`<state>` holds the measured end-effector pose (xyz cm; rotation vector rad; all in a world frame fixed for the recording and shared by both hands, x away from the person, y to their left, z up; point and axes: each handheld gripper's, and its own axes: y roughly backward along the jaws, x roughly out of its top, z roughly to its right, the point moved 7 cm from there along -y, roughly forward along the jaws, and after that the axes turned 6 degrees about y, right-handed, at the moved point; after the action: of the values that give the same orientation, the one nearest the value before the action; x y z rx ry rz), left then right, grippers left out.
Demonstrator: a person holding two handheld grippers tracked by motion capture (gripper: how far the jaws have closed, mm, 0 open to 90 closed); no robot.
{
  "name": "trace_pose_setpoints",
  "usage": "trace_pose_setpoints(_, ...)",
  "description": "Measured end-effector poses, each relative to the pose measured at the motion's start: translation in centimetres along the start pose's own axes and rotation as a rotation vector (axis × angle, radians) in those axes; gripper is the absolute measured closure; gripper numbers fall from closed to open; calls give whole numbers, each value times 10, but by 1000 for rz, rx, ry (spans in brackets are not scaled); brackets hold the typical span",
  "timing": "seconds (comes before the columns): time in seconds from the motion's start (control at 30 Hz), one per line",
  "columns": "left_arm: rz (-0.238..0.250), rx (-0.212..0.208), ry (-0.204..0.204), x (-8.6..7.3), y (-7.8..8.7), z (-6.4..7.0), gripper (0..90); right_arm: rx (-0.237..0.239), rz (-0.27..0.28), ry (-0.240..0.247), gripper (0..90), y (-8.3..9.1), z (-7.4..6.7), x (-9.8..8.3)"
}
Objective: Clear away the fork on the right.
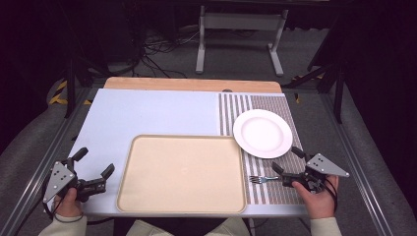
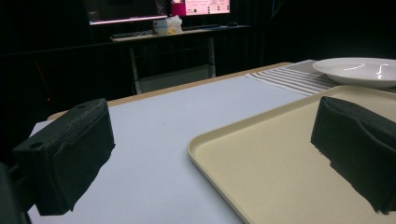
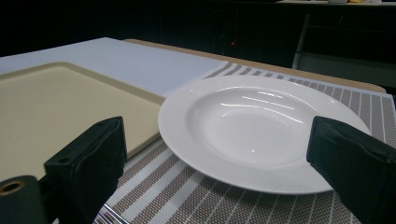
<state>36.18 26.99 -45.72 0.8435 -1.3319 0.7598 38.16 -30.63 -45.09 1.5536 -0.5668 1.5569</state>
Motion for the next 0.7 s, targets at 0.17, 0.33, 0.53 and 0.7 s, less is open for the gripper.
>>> trace_pose_setpoints(0.17, 1, -1, 1, 0, 0, 1, 0, 12, -6, 9, 51, -3, 0, 13)
trace_pose_setpoints(0.33, -1, -2, -2, 0, 0, 1, 0, 20, -38, 24, 52, -8, 0, 22)
trace_pose_setpoints(0.53, -4, -3, -4, 0, -1, 1, 0, 26, -93, 35, 52, -14, 1, 28)
trace_pose_setpoints(0.7, -5, -3, -4, 0, -1, 1, 0, 39, -108, 44, 50, -16, 3, 35)
